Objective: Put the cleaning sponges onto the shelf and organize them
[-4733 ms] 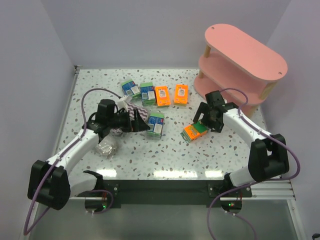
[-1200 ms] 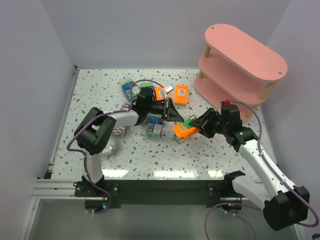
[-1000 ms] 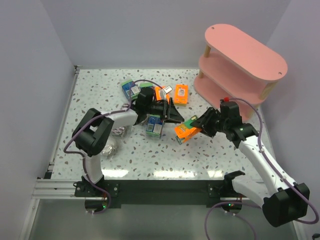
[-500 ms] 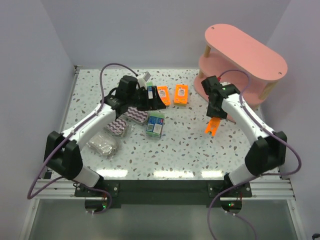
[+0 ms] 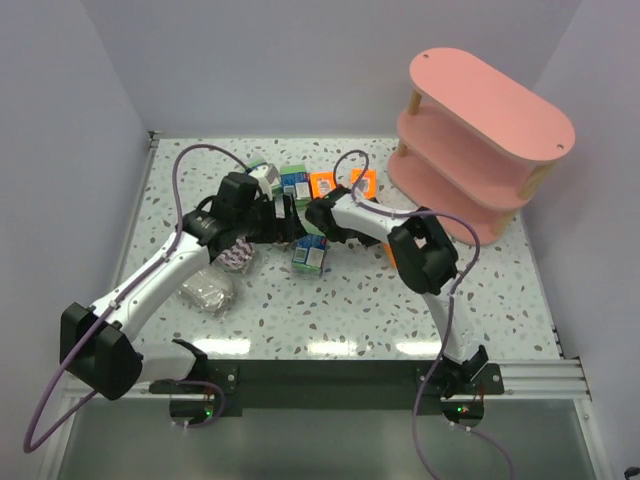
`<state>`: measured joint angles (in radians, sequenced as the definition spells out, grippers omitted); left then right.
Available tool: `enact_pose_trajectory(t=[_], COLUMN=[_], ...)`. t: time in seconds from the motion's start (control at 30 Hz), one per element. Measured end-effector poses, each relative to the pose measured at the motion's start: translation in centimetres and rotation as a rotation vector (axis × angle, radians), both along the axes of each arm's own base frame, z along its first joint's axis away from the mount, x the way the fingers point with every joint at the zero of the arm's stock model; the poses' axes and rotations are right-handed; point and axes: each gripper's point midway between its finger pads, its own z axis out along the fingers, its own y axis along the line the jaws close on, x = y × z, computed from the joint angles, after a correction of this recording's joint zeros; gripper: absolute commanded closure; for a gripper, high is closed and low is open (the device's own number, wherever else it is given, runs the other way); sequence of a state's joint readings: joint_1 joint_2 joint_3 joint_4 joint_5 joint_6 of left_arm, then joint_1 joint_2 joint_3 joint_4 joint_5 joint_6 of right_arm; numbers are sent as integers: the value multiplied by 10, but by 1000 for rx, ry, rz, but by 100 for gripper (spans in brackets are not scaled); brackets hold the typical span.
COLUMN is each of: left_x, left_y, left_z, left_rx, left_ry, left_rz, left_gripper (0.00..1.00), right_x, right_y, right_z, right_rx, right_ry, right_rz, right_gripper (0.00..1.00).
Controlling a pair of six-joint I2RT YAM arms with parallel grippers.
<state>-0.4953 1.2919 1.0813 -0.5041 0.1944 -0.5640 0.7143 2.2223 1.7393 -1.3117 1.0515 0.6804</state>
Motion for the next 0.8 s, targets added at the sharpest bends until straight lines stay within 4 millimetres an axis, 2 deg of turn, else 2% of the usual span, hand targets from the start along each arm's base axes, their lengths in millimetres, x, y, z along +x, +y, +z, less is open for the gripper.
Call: enact_pose_trajectory(t=[0.1, 0.2, 0.33, 0.43, 0.57, 0.67, 0.77, 0.8], left_x=[-2, -4, -5, -7, -8, -8, -8, -9], left_y=[11, 22, 35, 41, 45, 47, 47, 47], left_z=[7, 16, 26, 27, 26, 26, 25, 24], left_rx=[24, 39, 54, 72, 86, 92, 90, 89], left_ry=[-26, -56, -86, -87, -82, -80, -79, -78], left_rz=[33, 68, 111, 132, 145, 152, 151, 149], left_gripper=[4, 2, 2, 1, 1, 1, 2, 2], right_x=[-1, -1, -8, -23, -52, -66, -70, -68], right_y=[16, 32, 50, 60, 72, 79, 75, 70], right_z=[-5, -6, -2, 7, 37, 63, 81, 81], right_rx=[-60, -44, -17, 61, 306, 489, 584, 597], right_ry=[10, -9, -4, 37, 85, 73, 38, 31], right_rz=[56, 85, 126, 149, 181, 210, 202, 178], right_gripper=[19, 3, 1, 2, 2, 2, 8, 15])
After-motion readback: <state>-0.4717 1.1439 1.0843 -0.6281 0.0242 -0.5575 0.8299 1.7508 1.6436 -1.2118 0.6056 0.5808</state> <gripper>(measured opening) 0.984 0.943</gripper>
